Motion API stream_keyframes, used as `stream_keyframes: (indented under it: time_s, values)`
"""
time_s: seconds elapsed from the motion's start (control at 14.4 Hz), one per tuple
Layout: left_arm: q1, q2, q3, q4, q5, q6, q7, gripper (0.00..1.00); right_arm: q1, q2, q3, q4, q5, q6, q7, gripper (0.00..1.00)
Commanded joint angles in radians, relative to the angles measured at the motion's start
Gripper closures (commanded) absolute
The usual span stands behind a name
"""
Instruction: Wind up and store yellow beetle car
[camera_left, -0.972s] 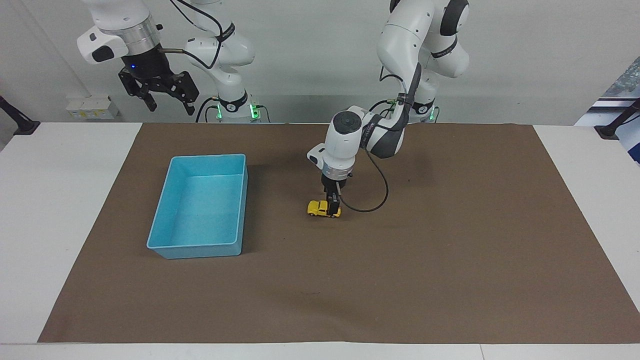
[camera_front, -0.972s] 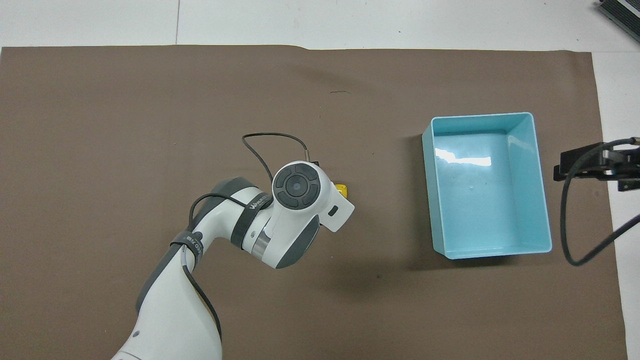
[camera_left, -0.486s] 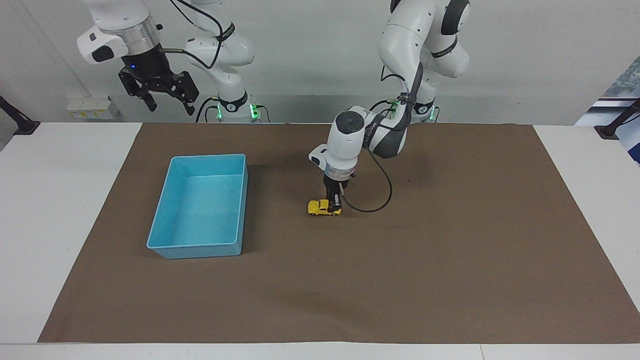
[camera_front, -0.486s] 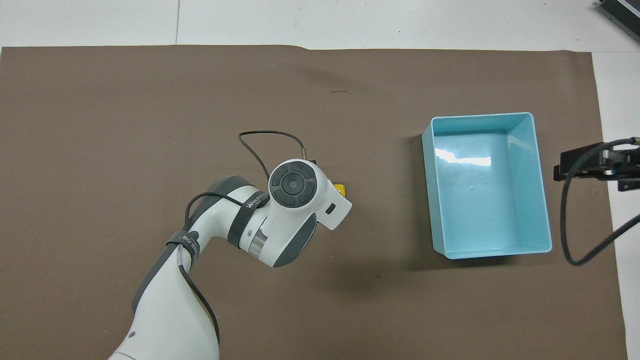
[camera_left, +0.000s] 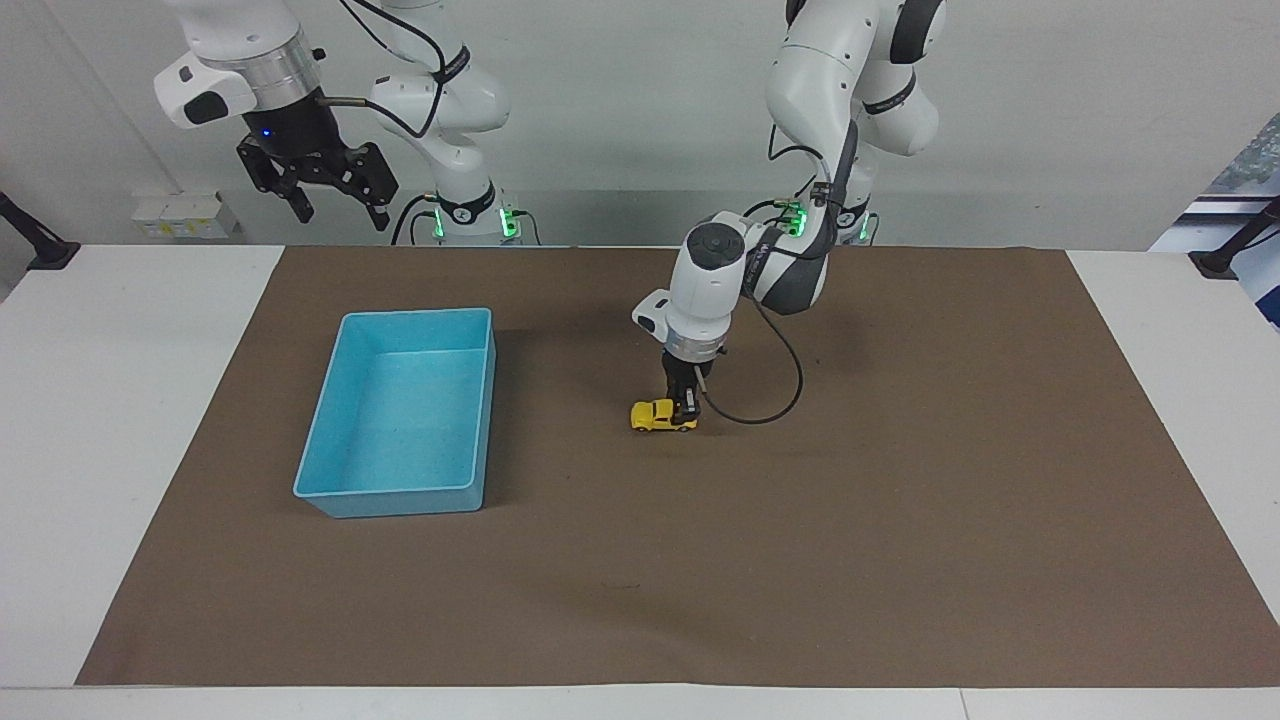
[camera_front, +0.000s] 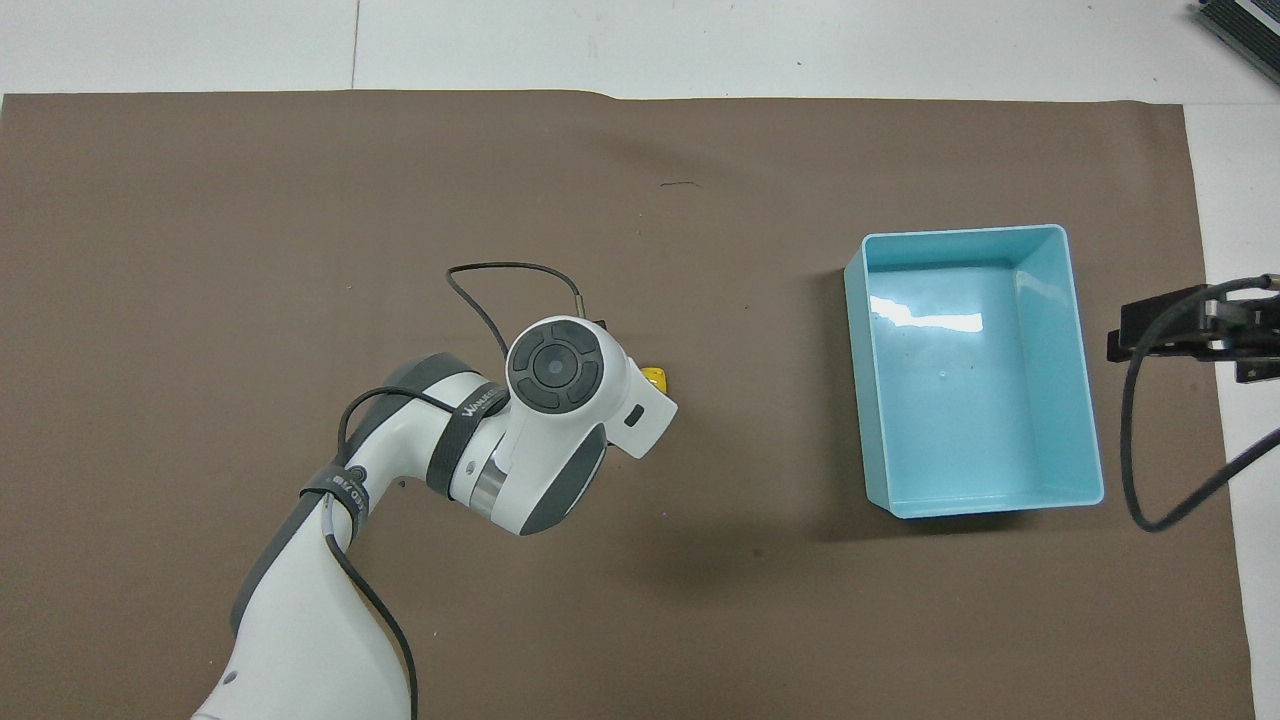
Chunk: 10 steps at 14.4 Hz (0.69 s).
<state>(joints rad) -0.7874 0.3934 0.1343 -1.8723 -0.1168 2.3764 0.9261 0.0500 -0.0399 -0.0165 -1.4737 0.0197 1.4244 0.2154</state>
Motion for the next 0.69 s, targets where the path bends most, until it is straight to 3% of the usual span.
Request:
stream_keyframes:
  time_s: [0.0, 0.62]
  values:
    - [0.034, -0.047, -0.005, -0.109, 0.019, 0.006, 0.06, 1.0, -0.009, -0.021, 0.003, -0.03, 0.02, 0.021, 0.015, 0.0]
    - [0.14, -0.109, -0.005, -0.198, 0.022, 0.006, 0.227, 1.0, -0.009, -0.021, 0.003, -0.03, 0.02, 0.022, 0.015, 0.0]
